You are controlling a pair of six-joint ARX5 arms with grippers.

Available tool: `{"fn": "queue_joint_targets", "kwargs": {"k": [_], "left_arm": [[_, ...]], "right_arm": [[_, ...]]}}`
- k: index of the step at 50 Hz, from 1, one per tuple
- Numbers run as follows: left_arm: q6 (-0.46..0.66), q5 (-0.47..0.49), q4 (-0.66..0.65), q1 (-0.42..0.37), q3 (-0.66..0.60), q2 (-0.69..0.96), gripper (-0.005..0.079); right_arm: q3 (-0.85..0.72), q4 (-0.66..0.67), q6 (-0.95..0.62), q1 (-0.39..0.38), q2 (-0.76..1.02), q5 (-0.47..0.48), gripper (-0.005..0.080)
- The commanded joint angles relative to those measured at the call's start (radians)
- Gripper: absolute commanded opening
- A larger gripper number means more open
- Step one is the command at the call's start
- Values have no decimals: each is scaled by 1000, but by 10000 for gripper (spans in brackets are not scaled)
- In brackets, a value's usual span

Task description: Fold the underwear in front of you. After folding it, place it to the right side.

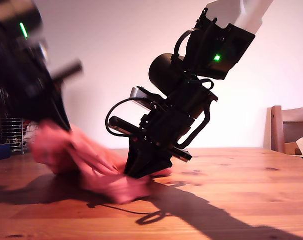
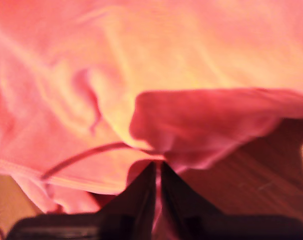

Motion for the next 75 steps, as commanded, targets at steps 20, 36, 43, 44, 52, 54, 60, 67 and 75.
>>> {"fn": "queue_joint_targets", "kwargs": {"k": [20, 36, 43, 44, 52, 54, 60, 67, 75], "left_arm": [[121, -183, -206, 83, -18, 29, -23], [175, -233, -268, 169, -20, 101, 268], [216, -240, -286, 170, -20, 165, 373], [219, -249, -290, 170, -20, 172, 373], [254, -358, -274, 169, -8, 167, 371], [266, -374, -278, 169, 5, 158, 370], [274, -390, -290, 169, 43, 130, 370], [285, -389, -328, 167, 93, 106, 370], [298, -391, -364, 167, 129, 98, 370]], "right_arm": [[-13, 3, -5, 13, 25, -37, 89], [-13, -19, -5, 23, 25, -37, 89], [-11, -22, -5, 23, 25, -50, 89], [-11, -22, -5, 23, 25, -53, 89], [-8, -22, -5, 23, 25, -64, 89], [-8, -23, -5, 23, 25, -64, 89], [-7, -24, -5, 23, 25, -66, 89], [-7, -24, -6, 23, 25, -75, 89], [-7, -22, -6, 23, 25, -77, 89]]}}
